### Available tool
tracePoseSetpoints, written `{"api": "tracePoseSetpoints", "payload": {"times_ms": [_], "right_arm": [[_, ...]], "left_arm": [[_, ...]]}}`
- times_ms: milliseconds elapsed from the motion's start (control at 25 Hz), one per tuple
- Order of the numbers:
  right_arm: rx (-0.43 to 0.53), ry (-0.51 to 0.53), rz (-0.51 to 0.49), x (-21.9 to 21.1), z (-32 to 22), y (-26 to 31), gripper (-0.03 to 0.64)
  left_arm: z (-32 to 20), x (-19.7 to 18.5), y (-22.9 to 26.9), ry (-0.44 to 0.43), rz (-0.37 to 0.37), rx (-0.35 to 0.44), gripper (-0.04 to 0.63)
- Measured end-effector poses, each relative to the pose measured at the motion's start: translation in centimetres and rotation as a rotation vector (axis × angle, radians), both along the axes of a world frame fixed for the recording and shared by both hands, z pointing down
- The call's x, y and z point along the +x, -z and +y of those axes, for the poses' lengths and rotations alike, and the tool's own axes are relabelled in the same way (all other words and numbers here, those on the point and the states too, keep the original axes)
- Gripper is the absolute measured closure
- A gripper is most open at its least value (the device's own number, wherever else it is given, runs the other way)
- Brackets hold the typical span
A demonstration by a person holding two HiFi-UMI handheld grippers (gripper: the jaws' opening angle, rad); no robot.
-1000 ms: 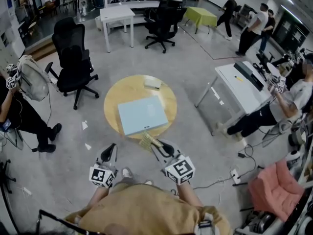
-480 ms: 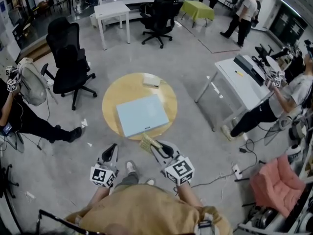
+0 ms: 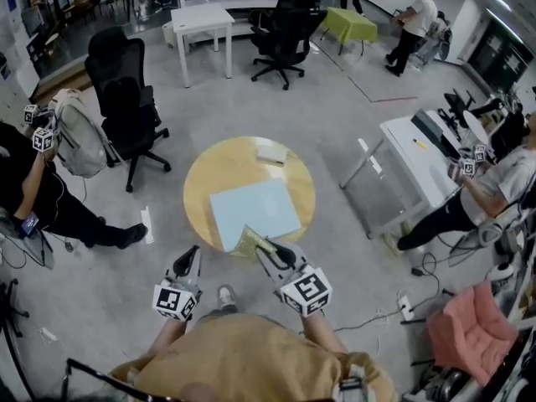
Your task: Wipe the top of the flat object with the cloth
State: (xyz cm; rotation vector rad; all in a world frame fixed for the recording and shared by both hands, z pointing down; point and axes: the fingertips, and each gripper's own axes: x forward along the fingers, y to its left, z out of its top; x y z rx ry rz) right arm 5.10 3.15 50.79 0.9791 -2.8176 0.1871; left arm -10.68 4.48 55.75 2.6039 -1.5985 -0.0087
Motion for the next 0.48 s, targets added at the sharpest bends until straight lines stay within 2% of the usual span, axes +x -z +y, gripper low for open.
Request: {"api": "tracePoseSetpoints", "payload": {"times_ms": [200,480], "right_arm": [[0.036,0.002,0.003,-2.2,-3.8,0.1,0.552],[0.030,-0.043,0.020,-4.7,-7.7,1.4,0.552]], "left_arm": [[-3.9,-2.1,-0.1,-0.006,0.009,0.015,0.581],[-8.7,-4.6,1.0,-0.040,0.015,0.034,0.580]]}}
